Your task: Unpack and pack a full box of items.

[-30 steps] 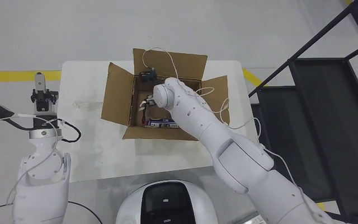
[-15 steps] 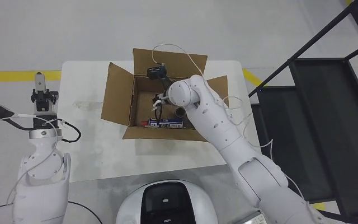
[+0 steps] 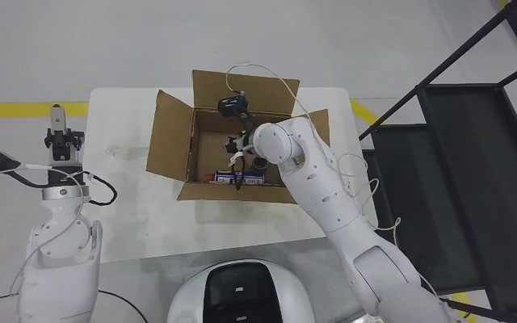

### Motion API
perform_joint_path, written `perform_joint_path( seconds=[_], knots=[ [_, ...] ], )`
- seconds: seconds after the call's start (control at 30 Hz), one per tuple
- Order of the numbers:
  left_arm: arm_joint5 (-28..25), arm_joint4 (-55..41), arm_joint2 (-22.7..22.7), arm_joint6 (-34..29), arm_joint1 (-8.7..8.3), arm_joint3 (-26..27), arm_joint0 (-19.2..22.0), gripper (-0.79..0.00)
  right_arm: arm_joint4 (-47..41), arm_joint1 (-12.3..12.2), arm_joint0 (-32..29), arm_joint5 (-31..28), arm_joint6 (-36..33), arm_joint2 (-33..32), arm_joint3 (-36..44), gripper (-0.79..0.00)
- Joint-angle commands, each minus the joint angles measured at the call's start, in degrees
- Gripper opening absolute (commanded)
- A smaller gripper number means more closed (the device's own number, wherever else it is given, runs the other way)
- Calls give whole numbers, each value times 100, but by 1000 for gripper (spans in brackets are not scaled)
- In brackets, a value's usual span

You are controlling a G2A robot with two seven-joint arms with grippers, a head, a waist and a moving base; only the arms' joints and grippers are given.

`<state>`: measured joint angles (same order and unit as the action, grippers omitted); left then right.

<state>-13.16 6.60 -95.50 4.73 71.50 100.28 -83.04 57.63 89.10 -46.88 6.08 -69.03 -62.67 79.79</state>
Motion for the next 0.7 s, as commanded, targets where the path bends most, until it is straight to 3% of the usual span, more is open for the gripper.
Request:
perform_joint_path(
  seconds=[0.0,0.07,0.17,0.47,0.57,0.67],
  knots=[
    [0,0,0,0,0,0,0,0,0,0,0,0,0,0,0,-785],
    [0,0,0,0,0,0,0,0,-115,-4,-68,-61,101,-28,78,-785],
    [0,0,0,0,0,0,0,0,410,-93,-106,-396,147,-112,498,-785],
    [0,0,0,0,0,0,0,0,782,-366,-675,-845,-696,-1033,2232,-785],
    [0,0,0,0,0,0,0,0,684,-421,-909,-931,-1057,-1170,2351,-785],
    [0,0,0,0,0,0,0,0,964,-453,-1117,-1079,-886,-1016,2229,-785]
  ],
)
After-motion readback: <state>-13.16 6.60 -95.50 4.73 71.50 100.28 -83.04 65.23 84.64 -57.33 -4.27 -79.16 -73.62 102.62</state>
